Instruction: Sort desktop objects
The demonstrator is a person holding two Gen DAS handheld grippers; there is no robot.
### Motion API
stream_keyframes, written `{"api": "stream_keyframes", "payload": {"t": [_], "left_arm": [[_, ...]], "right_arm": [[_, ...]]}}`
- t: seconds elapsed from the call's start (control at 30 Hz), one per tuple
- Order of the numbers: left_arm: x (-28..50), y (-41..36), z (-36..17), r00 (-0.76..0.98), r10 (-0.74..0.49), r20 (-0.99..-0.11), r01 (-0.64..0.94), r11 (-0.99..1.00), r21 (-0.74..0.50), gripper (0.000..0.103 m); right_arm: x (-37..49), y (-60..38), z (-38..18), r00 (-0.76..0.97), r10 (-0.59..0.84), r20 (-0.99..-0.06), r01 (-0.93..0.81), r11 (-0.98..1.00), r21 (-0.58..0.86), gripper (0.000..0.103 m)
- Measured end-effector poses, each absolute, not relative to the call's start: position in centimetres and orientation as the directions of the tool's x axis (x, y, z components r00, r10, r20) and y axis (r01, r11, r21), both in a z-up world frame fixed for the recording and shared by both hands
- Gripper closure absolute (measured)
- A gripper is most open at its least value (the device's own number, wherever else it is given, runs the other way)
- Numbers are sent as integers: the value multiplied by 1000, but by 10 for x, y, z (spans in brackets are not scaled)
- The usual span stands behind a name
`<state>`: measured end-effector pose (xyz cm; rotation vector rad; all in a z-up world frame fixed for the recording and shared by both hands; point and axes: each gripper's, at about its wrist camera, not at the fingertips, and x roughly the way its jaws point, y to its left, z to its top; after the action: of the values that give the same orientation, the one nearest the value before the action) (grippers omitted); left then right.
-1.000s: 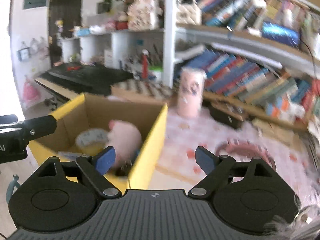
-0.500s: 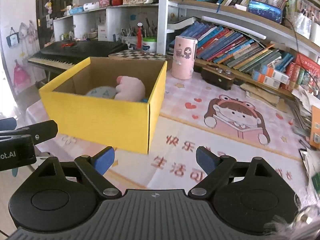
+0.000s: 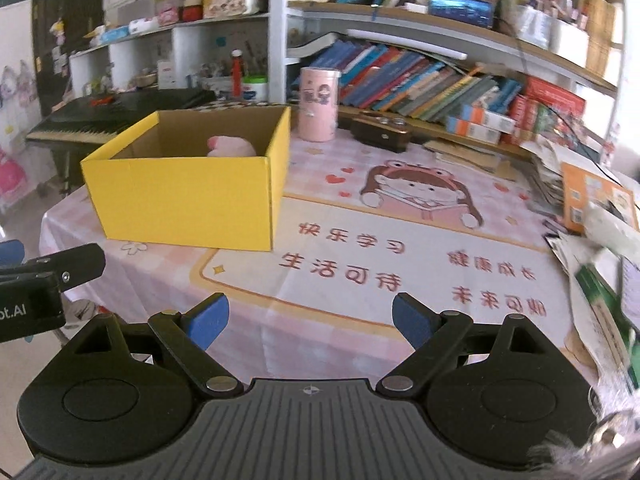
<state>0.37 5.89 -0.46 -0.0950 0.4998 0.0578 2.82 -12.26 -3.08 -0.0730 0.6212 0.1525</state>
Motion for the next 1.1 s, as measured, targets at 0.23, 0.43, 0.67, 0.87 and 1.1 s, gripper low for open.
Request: {"api": "stream_keyframes", "payload": {"t": [0.23,0.43,0.67,0.87,1.1], "left_arm": [[-2,53,-8,884,23,-467,-55,997,-55,2],[-2,49,-8,884,22,-467,-51,997,-49,1],[0,36,-7,882,9,-471,-32,999,-41,1],[1,27,-8,881,-7,-472,-11,999,-37,0],[-2,17,-6,881,-23,-473,15,1000,-21,0]], "right_arm": [[13,-136,-32,833,59,-550,-79,997,-12,14],[9,-142,-31,834,44,-549,-60,998,-11,11],[6,-153,-31,832,32,-553,-47,999,-12,4],[2,-166,-34,825,16,-565,-21,1000,-2,1],[-3,-177,-34,827,7,-562,0,1000,14,0]]}}
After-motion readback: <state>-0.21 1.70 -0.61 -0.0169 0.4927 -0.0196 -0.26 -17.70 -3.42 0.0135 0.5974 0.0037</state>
